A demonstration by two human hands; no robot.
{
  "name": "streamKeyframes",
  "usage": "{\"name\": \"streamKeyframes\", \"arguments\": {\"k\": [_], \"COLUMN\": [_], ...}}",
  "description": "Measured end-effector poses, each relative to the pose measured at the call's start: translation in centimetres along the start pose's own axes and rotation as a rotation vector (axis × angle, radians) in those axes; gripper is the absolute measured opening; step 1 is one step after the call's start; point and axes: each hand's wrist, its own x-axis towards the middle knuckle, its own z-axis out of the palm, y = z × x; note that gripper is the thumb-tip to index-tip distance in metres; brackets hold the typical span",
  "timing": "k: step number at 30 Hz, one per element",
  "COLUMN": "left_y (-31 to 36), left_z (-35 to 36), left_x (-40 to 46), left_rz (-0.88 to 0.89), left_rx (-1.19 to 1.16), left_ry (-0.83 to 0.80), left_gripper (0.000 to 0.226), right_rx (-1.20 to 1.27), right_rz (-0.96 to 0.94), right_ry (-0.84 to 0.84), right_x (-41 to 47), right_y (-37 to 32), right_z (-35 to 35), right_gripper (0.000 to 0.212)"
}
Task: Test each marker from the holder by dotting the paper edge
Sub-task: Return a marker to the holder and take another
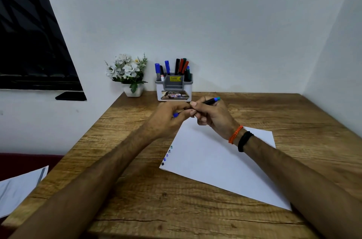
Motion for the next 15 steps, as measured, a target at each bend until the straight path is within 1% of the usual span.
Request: {"name": "streamKeyframes", "arguments": {"k": [3,6,9,11,13,15], "left_y": [-0.1,-0.6,-2.0,-2.6,-2.9,-3.3], "left_z": [-0.2,-0.8,-1.7,-2.0,-2.0,-2.0], "left_x": [0.0,-0.1,-0.5,-1.0,-1.3,-1.5], "left_rz": [-0.042,-0.13,-0.232,-0.279,-0.297,-0.287], "left_rx": [-0.021,-0.015,0.04,0.104,0.107,0.079], "left_ry": [-0.027,-0.108,-0.158,-0.185,-0.235,-0.26], "left_gripper": [0.024,0.03,0.035,0.037,0.036,0.034], "right_rx": [0.008,0.019,-0.001,-0.011,-0.032,-0.131], "right_rz": [-0.018,-0.016,0.033,0.072,0.073,0.033], "right_ry": [0.013,0.051,0.017,-0.048,-0.098,-0.096], "right_x": [0.0,0.2,0.0,-0.4,-0.6,-0.9], "right_y": [0.3,0.4,0.4,0.4,0.5,0.7], "right_z": [0.0,-0.1,-0.5,-0.8,-0.6,-0.1], "right_gripper": [0.015,0.01,0.035,0.04,0.03,0.017]}}
